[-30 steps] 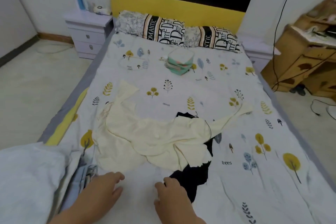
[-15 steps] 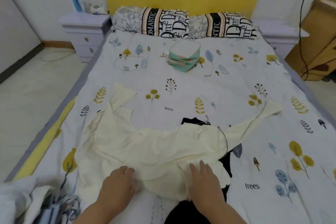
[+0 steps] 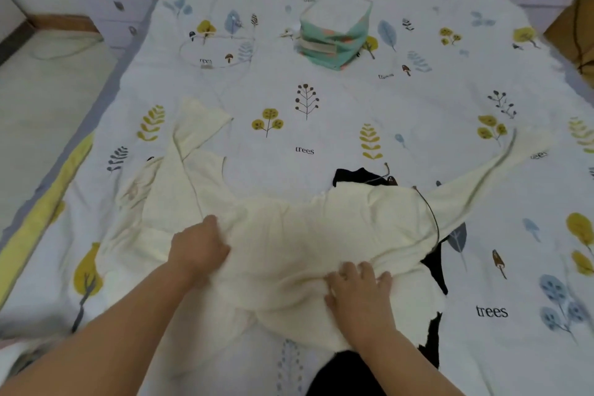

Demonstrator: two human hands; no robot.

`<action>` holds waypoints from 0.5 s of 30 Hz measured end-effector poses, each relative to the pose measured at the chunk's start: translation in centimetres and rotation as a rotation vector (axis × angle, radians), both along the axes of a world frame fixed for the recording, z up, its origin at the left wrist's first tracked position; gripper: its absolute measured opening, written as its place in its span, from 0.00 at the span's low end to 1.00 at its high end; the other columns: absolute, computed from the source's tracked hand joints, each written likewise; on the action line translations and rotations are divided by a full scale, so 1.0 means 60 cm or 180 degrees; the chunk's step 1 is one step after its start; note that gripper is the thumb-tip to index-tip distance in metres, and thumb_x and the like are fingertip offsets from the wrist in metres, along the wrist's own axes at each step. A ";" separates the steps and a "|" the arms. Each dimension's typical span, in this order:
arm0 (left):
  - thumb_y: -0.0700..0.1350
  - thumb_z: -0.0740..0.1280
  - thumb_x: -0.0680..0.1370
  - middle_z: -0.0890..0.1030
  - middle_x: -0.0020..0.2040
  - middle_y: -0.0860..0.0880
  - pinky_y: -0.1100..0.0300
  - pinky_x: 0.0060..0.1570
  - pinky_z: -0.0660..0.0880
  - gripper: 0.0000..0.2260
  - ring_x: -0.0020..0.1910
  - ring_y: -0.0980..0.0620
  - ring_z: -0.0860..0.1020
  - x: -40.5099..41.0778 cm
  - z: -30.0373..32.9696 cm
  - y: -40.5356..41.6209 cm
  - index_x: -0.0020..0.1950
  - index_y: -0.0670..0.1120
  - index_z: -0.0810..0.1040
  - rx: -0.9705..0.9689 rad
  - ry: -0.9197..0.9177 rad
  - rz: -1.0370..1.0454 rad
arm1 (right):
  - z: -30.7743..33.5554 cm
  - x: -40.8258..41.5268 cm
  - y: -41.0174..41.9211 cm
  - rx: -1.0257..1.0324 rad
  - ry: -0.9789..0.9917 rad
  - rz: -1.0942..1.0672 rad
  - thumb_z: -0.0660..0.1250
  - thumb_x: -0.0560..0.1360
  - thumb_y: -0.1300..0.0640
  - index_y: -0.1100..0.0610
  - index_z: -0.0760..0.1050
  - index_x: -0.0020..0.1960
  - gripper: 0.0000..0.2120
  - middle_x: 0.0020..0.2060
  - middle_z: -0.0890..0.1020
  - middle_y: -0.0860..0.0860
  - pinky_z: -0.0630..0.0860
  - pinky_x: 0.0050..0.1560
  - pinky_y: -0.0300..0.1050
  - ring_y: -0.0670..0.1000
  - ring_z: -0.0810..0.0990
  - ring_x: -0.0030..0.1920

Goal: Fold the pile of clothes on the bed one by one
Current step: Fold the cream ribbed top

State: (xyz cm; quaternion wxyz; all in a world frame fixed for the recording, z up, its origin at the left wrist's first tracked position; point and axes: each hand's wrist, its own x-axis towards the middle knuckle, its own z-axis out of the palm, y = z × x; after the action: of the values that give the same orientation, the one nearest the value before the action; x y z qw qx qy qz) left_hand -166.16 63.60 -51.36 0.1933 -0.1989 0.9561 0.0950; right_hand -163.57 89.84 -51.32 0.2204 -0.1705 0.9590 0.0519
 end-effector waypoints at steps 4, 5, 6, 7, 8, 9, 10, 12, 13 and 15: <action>0.43 0.68 0.72 0.81 0.48 0.44 0.58 0.42 0.68 0.09 0.50 0.44 0.78 0.008 0.065 0.025 0.50 0.42 0.77 0.0719 0.0694 0.0041 | 0.040 0.031 -0.001 -0.0197 0.0225 -0.0050 0.70 0.64 0.53 0.54 0.81 0.37 0.05 0.41 0.81 0.53 0.76 0.47 0.64 0.58 0.81 0.42; 0.43 0.68 0.72 0.82 0.48 0.45 0.59 0.41 0.68 0.11 0.50 0.44 0.79 0.019 0.094 0.037 0.53 0.44 0.78 0.0832 0.0921 -0.0052 | 0.046 0.033 -0.004 -0.0307 -0.0134 -0.0337 0.65 0.71 0.49 0.53 0.80 0.45 0.09 0.48 0.80 0.51 0.71 0.58 0.61 0.57 0.78 0.51; 0.43 0.67 0.72 0.83 0.50 0.48 0.60 0.42 0.68 0.14 0.50 0.46 0.79 0.034 0.120 0.051 0.57 0.48 0.78 0.0850 0.1115 -0.0256 | 0.057 0.032 -0.004 -0.0522 -0.0428 -0.0710 0.59 0.75 0.45 0.51 0.77 0.52 0.13 0.52 0.78 0.49 0.66 0.62 0.56 0.54 0.75 0.56; 0.43 0.67 0.72 0.82 0.51 0.51 0.61 0.43 0.68 0.17 0.51 0.48 0.79 0.050 0.146 0.066 0.60 0.51 0.77 0.0890 0.1265 -0.0516 | 0.075 0.028 -0.005 -0.0961 -0.0623 -0.1216 0.55 0.77 0.41 0.49 0.75 0.55 0.17 0.54 0.78 0.47 0.65 0.63 0.51 0.51 0.74 0.58; 0.44 0.66 0.72 0.82 0.52 0.54 0.63 0.44 0.68 0.18 0.52 0.51 0.79 0.069 0.169 0.079 0.61 0.54 0.76 0.0930 0.1437 -0.0807 | 0.102 0.024 -0.008 -0.1644 -0.0869 -0.1938 0.54 0.77 0.39 0.49 0.74 0.57 0.19 0.55 0.79 0.47 0.66 0.61 0.49 0.50 0.74 0.57; 0.44 0.66 0.70 0.82 0.51 0.56 0.65 0.44 0.69 0.19 0.50 0.53 0.80 0.087 0.195 0.095 0.61 0.56 0.77 0.1021 0.1534 -0.1105 | 0.132 0.018 -0.014 -0.2454 -0.1217 -0.2715 0.54 0.77 0.37 0.50 0.74 0.59 0.21 0.55 0.79 0.49 0.69 0.57 0.48 0.51 0.75 0.56; 0.45 0.66 0.68 0.83 0.48 0.56 0.67 0.43 0.71 0.21 0.47 0.54 0.81 0.104 0.217 0.107 0.60 0.57 0.77 0.1155 0.1526 -0.1356 | 0.162 0.011 -0.019 -0.3333 -0.1825 -0.3360 0.55 0.76 0.36 0.51 0.75 0.59 0.23 0.55 0.79 0.51 0.72 0.54 0.48 0.53 0.76 0.55; 0.48 0.69 0.59 0.81 0.38 0.59 0.71 0.32 0.72 0.27 0.34 0.59 0.80 0.142 0.256 0.134 0.58 0.59 0.72 0.1182 0.1247 -0.1909 | 0.220 0.000 -0.025 -0.4814 -0.3065 -0.3904 0.59 0.75 0.38 0.55 0.78 0.58 0.23 0.54 0.81 0.55 0.75 0.51 0.50 0.58 0.79 0.54; 0.51 0.71 0.55 0.78 0.33 0.61 0.72 0.26 0.71 0.30 0.27 0.62 0.77 0.155 0.270 0.149 0.56 0.60 0.70 0.1151 0.1254 -0.2154 | 0.249 0.001 -0.029 -0.5193 -0.3331 -0.3897 0.63 0.75 0.44 0.57 0.79 0.55 0.19 0.51 0.82 0.56 0.76 0.48 0.50 0.57 0.81 0.51; 0.60 0.74 0.53 0.76 0.29 0.62 0.74 0.24 0.68 0.29 0.22 0.65 0.73 0.169 0.320 0.163 0.52 0.64 0.73 0.1006 0.0796 -0.2396 | 0.304 0.008 -0.034 -0.5238 -0.3233 -0.3409 0.65 0.73 0.61 0.61 0.78 0.49 0.06 0.39 0.83 0.57 0.78 0.36 0.45 0.54 0.83 0.38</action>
State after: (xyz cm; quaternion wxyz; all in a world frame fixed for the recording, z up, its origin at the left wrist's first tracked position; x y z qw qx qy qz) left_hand -156.05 73.36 -32.19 0.1252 0.2092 0.9517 0.1865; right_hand -163.07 87.79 -33.11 0.4017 0.1706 0.4484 -0.7801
